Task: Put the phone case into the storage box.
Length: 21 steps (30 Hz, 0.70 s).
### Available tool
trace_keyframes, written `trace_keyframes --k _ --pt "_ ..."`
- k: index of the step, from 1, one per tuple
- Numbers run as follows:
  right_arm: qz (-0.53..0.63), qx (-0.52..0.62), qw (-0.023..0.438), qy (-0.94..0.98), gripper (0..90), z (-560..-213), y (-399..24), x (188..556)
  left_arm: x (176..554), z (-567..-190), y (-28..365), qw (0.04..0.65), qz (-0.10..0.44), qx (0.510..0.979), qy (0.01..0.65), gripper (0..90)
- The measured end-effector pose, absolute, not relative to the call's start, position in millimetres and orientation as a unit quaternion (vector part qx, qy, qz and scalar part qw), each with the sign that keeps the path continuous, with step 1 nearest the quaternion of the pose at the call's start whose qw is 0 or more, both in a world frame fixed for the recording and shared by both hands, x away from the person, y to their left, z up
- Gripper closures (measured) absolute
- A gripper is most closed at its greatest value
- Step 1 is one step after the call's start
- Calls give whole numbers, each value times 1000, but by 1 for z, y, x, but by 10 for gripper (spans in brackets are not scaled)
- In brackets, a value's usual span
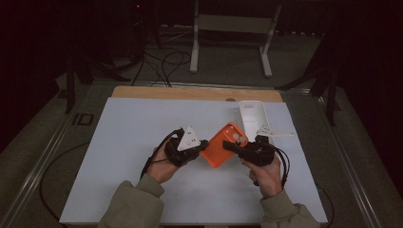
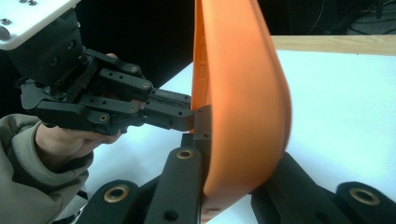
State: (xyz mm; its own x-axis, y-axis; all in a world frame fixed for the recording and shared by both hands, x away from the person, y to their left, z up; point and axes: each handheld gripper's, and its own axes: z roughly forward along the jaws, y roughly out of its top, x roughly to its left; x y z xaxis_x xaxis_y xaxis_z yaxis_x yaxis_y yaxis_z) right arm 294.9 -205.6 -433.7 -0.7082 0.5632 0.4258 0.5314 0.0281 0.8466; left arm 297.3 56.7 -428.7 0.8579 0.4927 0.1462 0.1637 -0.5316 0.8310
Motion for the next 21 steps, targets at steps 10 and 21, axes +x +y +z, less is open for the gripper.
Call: trace_keyframes --k 10,21 --pt "583 381 30 717 852 -432 -206 294 300 -426 63 460 158 850 204 732" --pt "577 375 47 724 850 -431 -210 295 301 -423 67 463 136 848 219 284"
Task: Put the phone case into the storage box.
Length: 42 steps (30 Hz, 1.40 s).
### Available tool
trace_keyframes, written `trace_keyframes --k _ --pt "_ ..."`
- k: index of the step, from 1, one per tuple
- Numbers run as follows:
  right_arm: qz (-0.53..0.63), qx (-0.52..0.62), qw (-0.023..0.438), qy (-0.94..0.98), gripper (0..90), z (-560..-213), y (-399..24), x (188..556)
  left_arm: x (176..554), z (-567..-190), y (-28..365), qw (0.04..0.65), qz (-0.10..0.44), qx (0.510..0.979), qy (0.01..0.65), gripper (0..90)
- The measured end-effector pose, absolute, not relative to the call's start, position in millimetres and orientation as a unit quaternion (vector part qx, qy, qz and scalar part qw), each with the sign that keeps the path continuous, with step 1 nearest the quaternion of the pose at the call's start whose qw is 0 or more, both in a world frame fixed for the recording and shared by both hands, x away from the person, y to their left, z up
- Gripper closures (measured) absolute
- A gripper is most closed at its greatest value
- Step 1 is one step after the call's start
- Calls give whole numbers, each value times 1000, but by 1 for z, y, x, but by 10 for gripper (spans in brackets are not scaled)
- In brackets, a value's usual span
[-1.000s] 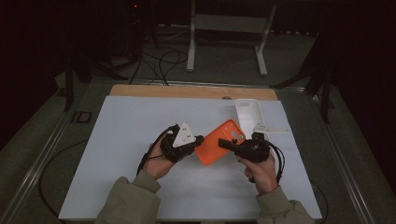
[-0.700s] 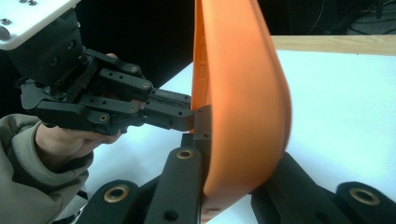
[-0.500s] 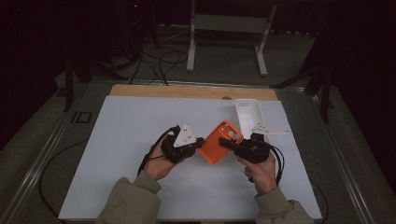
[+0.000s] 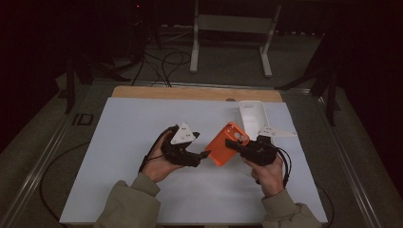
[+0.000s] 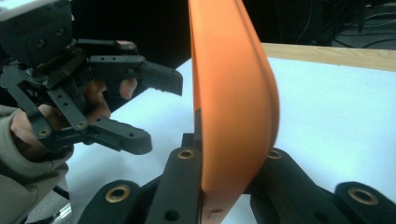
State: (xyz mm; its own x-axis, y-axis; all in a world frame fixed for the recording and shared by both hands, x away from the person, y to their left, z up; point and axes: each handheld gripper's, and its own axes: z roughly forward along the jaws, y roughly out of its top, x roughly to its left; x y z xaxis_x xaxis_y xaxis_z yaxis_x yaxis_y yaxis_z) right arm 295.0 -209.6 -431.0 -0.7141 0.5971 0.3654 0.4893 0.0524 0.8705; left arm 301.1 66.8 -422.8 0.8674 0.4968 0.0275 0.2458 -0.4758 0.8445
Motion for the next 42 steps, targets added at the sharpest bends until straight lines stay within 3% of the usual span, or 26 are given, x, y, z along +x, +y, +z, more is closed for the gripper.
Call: trace_keyframes --k 8,42 --pt "572 362 57 734 849 -427 -211 294 302 -424 66 462 117 852 219 160" --pt "583 254 49 770 846 -410 -201 284 303 -429 66 485 57 850 196 160"
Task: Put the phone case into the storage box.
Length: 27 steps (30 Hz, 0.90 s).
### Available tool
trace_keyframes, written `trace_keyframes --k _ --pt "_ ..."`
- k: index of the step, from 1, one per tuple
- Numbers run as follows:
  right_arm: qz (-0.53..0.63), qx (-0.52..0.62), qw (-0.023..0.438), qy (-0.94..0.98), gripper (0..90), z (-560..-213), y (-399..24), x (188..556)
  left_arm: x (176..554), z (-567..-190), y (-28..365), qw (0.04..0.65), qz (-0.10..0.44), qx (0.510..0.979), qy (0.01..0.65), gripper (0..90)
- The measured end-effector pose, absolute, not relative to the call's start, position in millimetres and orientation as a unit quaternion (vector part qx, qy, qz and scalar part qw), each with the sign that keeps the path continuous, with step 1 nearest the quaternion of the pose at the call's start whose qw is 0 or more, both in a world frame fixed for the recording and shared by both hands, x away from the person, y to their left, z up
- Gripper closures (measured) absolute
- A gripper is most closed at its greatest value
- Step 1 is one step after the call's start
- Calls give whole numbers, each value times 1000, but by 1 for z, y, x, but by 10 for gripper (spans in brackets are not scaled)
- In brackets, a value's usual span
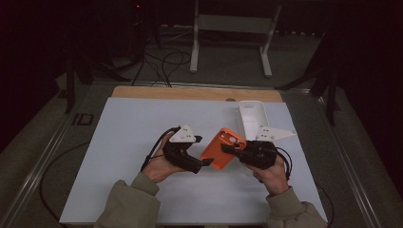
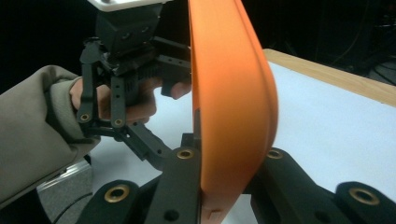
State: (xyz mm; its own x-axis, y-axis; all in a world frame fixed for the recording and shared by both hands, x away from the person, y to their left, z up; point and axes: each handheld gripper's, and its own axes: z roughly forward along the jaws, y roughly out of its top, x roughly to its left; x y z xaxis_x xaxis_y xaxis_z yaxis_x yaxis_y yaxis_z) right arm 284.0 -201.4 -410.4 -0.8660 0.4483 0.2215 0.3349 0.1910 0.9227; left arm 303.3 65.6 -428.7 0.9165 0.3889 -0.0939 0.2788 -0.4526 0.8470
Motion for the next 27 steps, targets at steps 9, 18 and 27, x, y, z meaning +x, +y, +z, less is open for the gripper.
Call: trace_keyframes --k 9,18,27 --pt "591 229 34 773 847 -410 -198 282 302 -431 65 489 33 854 174 347" --pt "601 211 8 771 847 -412 -199 283 301 -432 64 497 -6 857 136 619" --pt "609 205 -12 766 845 -418 -201 286 302 -436 61 493 -40 861 118 754"
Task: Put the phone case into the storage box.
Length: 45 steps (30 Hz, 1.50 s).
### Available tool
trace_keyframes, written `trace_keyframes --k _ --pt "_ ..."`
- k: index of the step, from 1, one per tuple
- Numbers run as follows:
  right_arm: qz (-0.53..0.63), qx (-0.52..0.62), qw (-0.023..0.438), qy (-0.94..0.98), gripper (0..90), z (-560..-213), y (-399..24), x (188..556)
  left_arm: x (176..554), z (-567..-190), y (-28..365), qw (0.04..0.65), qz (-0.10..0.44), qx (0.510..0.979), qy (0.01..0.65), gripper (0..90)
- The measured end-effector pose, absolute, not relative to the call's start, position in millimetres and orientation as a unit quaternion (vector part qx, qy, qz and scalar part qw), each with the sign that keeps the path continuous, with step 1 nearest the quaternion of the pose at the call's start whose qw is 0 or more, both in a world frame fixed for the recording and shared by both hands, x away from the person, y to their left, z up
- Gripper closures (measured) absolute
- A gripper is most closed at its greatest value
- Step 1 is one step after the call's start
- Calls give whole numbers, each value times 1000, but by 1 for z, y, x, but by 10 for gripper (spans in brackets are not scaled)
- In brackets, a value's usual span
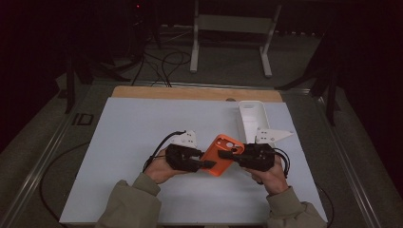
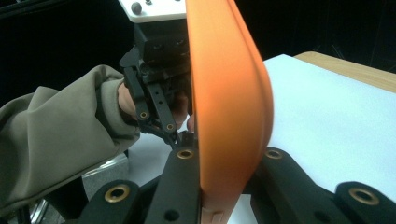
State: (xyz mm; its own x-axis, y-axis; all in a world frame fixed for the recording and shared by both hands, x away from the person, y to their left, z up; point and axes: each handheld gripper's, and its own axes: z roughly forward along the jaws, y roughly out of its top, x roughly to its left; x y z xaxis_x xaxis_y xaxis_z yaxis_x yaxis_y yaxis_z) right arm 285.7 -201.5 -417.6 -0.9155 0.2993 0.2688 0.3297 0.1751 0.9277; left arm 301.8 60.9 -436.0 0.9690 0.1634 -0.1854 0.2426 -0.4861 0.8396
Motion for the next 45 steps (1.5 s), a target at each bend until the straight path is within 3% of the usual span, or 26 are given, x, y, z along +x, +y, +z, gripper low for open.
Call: trace_keyframes --k 4,19,29,34,41,45 --pt "-609 -203 23 -766 834 -419 -204 287 302 -437 61 494 -53 861 110 802" --pt "-638 -198 43 -743 853 -424 -206 288 303 -443 61 518 -84 844 115 799" --pt "-635 -201 39 -745 829 -424 -207 289 302 -444 58 517 -78 845 113 811" --pt "-612 -214 6 -761 763 -421 -206 288 303 -444 60 518 -65 844 125 814" --pt "-597 -239 -25 -765 544 -419 -208 288 305 -442 67 526 -41 837 148 855" --pt "-590 -251 -35 -767 469 -419 -209 288 306 -442 70 528 -33 834 156 856"
